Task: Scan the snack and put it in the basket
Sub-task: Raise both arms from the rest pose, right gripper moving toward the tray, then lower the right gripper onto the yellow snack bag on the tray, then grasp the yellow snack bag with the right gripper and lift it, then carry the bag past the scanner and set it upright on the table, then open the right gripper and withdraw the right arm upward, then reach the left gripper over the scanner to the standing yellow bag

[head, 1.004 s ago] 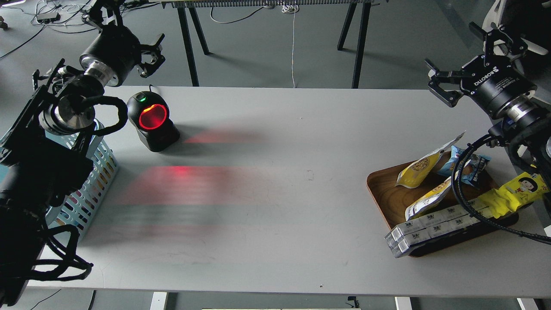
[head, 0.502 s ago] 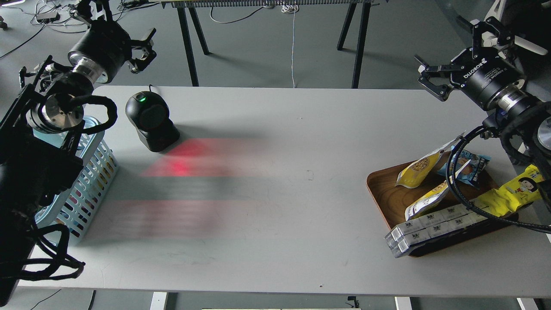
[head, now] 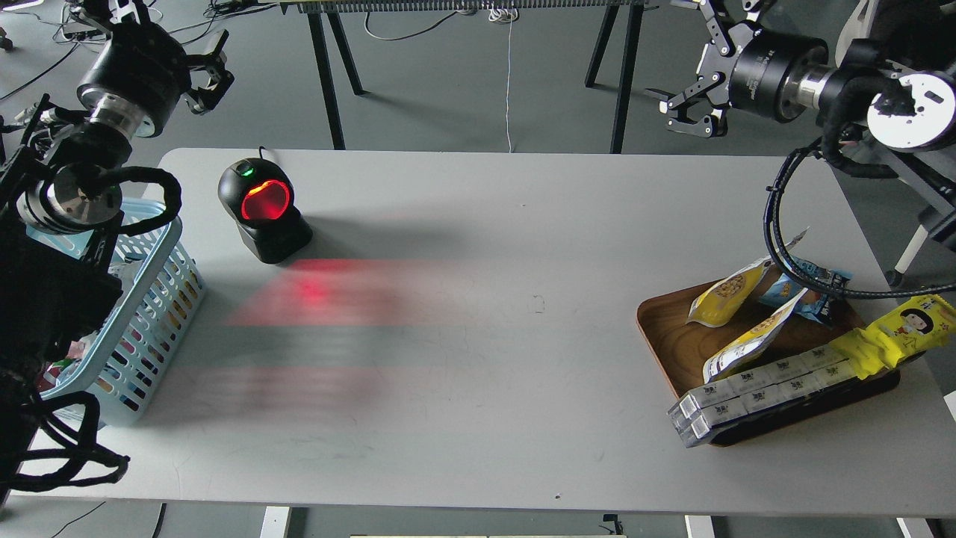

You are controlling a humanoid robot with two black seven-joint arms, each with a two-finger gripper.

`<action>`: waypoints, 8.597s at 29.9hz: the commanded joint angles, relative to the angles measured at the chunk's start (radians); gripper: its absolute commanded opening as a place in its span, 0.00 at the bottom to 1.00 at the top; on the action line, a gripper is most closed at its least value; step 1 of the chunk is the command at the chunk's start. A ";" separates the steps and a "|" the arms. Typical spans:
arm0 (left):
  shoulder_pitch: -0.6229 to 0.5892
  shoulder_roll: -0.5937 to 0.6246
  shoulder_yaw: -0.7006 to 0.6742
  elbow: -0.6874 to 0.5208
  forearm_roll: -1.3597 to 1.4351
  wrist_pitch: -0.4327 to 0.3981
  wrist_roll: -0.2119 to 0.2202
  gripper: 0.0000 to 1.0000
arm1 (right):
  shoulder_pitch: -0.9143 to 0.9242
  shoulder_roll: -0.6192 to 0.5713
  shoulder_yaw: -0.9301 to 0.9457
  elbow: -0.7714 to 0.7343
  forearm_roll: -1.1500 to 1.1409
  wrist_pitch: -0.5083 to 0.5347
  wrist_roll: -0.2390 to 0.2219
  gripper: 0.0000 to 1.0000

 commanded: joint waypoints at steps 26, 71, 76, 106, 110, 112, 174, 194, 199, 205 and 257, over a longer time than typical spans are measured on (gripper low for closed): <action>0.003 0.051 0.007 -0.014 -0.058 -0.037 -0.011 1.00 | 0.821 0.036 -1.251 0.545 0.265 -0.209 -0.177 0.99; 0.004 0.048 0.010 -0.016 -0.058 -0.028 -0.011 1.00 | 0.581 -0.062 -1.145 0.466 0.156 -0.215 -0.177 0.78; 0.006 0.048 0.010 -0.016 -0.058 -0.028 -0.011 1.00 | 0.561 -0.056 -1.145 0.465 0.153 -0.229 -0.177 0.48; 0.006 0.051 0.010 -0.014 -0.058 -0.021 -0.012 1.00 | 0.744 -0.105 -1.011 0.519 0.195 -0.249 -0.177 0.00; 0.004 0.048 0.010 -0.014 -0.058 -0.021 -0.011 1.00 | 0.794 -0.068 -0.942 0.509 0.304 -0.312 -0.177 0.00; 0.004 0.048 0.010 -0.014 -0.058 -0.021 -0.009 1.00 | 0.798 -0.018 -0.893 0.499 0.337 -0.352 -0.177 0.00; 0.001 0.059 0.012 -0.014 -0.057 -0.020 0.000 1.00 | 0.314 0.578 -0.454 0.046 0.366 -0.721 -0.156 0.71; -0.060 0.134 0.010 -0.001 -0.054 -0.026 0.001 1.00 | 0.393 0.448 -0.276 0.061 0.341 -0.644 -0.150 0.96; -0.137 0.191 0.073 -0.008 -0.023 -0.025 0.001 1.00 | 0.360 0.221 -0.193 0.058 0.331 -0.548 -0.108 0.96; -0.280 0.303 0.289 -0.062 0.007 -0.018 0.004 1.00 | 0.170 -0.014 0.045 0.038 0.329 -0.345 -0.030 0.96; -0.260 0.122 0.869 -0.732 1.830 -0.123 0.040 1.00 | -0.535 -0.093 0.605 -0.146 0.331 0.167 0.108 0.99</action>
